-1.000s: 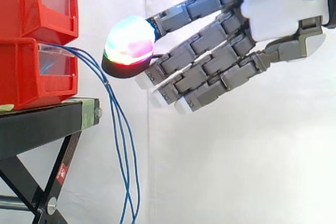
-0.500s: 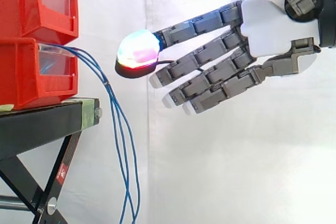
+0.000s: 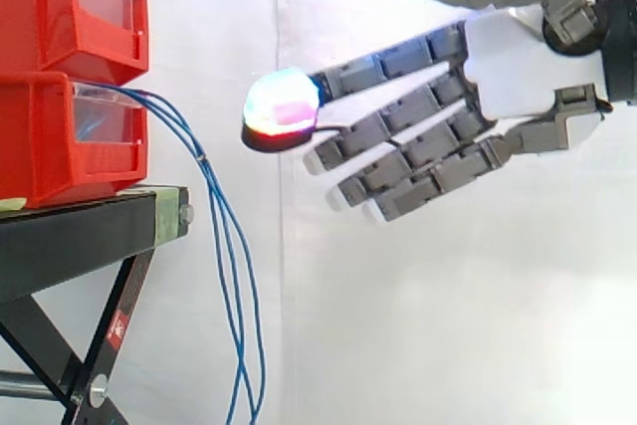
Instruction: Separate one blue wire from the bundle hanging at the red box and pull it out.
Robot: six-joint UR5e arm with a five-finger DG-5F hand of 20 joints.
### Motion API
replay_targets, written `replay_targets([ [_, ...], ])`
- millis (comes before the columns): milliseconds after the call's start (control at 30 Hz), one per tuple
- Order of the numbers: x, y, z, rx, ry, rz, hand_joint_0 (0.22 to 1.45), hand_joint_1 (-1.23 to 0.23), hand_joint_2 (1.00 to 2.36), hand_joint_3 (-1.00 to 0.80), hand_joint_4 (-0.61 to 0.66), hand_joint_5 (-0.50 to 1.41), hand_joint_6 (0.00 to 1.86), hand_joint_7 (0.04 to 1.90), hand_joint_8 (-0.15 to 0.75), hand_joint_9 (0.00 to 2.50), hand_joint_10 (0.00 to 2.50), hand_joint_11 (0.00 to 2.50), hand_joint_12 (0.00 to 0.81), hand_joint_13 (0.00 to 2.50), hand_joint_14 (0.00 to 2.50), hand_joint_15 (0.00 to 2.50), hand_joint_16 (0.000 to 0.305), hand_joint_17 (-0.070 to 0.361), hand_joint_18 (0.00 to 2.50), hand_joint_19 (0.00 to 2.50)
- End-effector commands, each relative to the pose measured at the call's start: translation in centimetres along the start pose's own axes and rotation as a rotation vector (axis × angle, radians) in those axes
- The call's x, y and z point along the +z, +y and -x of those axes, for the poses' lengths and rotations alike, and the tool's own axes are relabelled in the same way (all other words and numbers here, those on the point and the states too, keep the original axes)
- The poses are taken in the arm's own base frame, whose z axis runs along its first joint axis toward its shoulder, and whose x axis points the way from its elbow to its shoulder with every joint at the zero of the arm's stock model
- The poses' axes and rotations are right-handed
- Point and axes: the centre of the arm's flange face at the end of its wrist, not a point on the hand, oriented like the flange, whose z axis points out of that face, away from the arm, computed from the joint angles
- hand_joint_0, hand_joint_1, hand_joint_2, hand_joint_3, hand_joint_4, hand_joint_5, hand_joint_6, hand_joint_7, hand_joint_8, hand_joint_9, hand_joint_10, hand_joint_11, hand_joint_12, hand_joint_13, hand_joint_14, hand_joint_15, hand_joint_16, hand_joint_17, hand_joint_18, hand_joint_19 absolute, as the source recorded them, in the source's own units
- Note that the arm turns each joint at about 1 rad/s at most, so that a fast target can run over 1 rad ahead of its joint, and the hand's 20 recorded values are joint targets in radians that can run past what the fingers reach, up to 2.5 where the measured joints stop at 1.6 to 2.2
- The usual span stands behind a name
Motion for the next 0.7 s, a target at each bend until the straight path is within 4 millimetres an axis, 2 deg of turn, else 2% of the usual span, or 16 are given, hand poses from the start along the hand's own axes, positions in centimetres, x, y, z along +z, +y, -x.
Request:
replay_targets([
  [0,-0.8,-2.8,1.0,0.011,-0.064,-0.018,0.35,-0.28,1.00,-0.50,0.03,-0.30,0.50,0.65,0.200,0.00,0.00,0.00,0.418,0.00,0.00,0.17,0.085,0.192,0.00,0.09],
  [133,-0.9,-4.8,1.2,0.096,-0.118,0.083,0.36,-0.28,1.00,-0.50,0.04,-0.30,0.50,0.66,0.204,0.00,0.00,0.00,0.416,0.00,0.00,0.17,0.085,0.191,0.00,0.10],
  [433,-1.0,-5.9,1.5,0.083,-0.166,0.059,0.39,-0.34,1.00,-0.50,0.08,-0.30,0.50,0.70,0.205,0.00,0.00,0.00,0.403,0.00,0.00,0.18,0.081,0.183,0.00,0.10],
  [467,-0.5,-7.2,1.1,0.076,-0.162,0.038,0.39,-0.37,1.00,-0.50,0.09,-0.30,0.50,0.70,0.210,0.00,0.00,0.00,0.397,0.00,0.00,0.17,0.081,0.181,0.00,0.09],
  [667,1.6,-9.9,-0.6,0.092,-0.164,0.070,0.43,-0.49,1.00,-0.50,0.20,-0.29,0.50,0.79,0.237,0.00,0.00,0.00,0.400,0.00,0.00,0.14,0.076,0.171,0.00,0.06],
])
